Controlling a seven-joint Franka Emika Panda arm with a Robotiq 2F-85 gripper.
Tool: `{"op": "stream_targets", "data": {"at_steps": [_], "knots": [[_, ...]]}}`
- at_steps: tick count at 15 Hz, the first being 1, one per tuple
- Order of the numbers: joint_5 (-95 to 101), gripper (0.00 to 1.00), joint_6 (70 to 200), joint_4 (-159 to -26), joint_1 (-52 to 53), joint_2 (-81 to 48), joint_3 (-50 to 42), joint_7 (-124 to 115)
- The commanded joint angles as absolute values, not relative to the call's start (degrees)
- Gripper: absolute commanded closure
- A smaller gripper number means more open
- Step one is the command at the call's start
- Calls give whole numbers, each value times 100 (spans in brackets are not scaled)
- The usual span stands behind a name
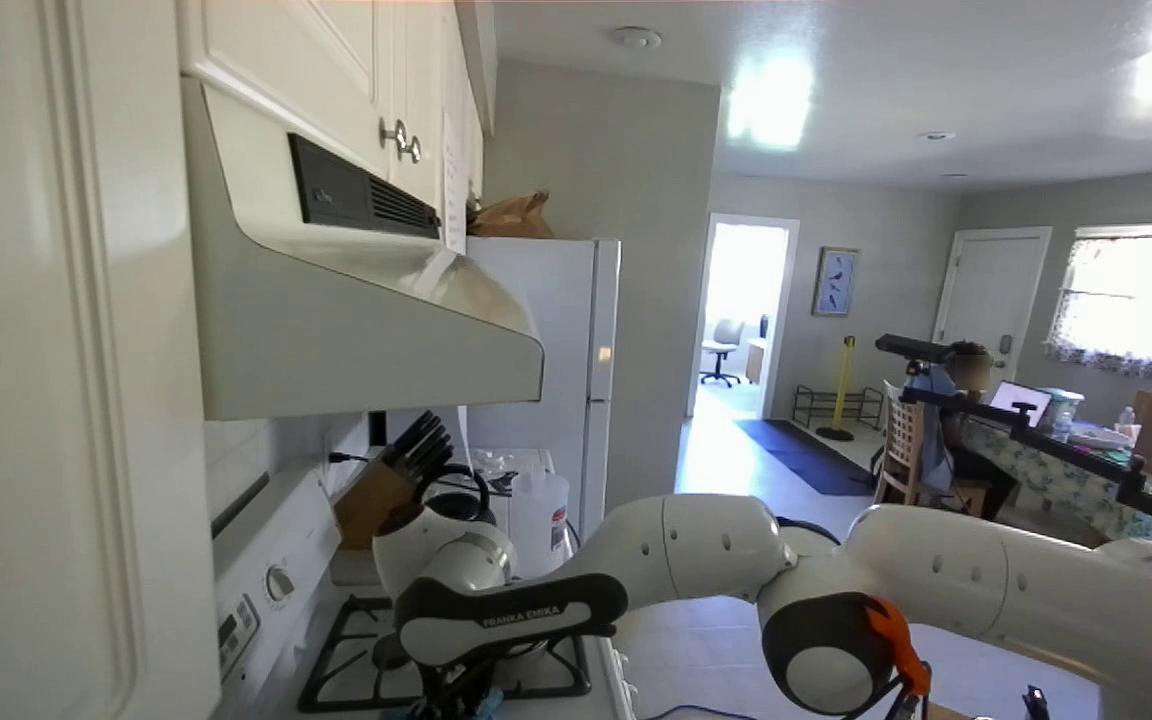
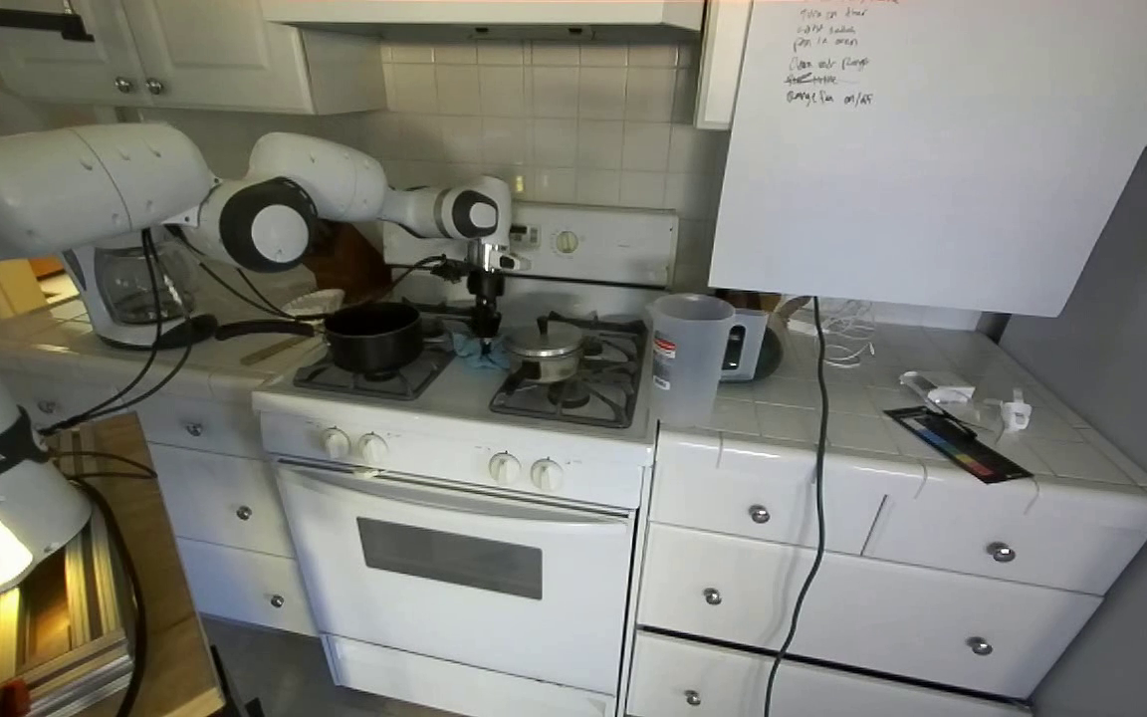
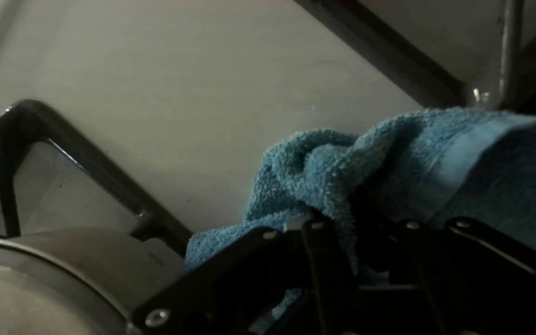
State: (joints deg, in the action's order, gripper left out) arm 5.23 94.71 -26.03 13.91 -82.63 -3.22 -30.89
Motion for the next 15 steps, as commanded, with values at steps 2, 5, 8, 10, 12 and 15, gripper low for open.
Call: {"op": "stream_targets", "data": {"at_steps": [2, 5, 8, 10, 12, 15], "knots": [[488, 97, 10176, -2411, 1419, -8581, -519, -4134], [645, 97, 10601, -2426, 1484, -8562, -749, -4825], [814, 97, 10796, -2427, 1573, -8598, -980, -5307], [528, 97, 10631, -2510, 1491, -8557, -613, -4808], [323, 97, 10540, -2573, 1454, -8510, -289, -4257], [190, 97, 10540, -2611, 1468, -8448, -13, -3594]]}}
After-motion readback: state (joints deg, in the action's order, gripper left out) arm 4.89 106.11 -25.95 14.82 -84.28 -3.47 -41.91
